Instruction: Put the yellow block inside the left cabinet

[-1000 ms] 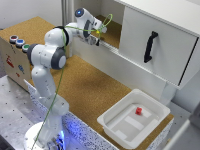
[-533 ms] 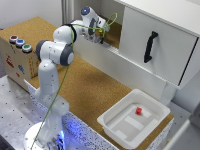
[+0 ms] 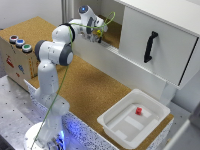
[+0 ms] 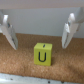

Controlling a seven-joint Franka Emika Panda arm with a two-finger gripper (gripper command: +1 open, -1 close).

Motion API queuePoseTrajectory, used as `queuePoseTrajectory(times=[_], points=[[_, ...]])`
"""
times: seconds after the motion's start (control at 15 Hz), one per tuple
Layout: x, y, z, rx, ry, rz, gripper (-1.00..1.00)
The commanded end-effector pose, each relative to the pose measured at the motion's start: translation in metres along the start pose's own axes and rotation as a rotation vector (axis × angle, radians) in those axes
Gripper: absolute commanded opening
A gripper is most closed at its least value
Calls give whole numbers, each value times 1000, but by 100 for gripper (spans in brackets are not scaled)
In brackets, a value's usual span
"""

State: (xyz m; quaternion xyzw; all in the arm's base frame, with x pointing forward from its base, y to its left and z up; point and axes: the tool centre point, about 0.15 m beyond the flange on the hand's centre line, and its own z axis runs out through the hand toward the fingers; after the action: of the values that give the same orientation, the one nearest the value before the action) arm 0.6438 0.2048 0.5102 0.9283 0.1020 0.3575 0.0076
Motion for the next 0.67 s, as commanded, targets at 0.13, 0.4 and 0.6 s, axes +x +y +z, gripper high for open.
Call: queuePoseTrajectory(times=[0.13, 0.4, 0.6], points=[[-55, -16, -81, -122, 3, -5, 100], [-100, -6, -117, -88, -82, -29, 100], [-136, 10, -139, 38, -72, -50, 100]])
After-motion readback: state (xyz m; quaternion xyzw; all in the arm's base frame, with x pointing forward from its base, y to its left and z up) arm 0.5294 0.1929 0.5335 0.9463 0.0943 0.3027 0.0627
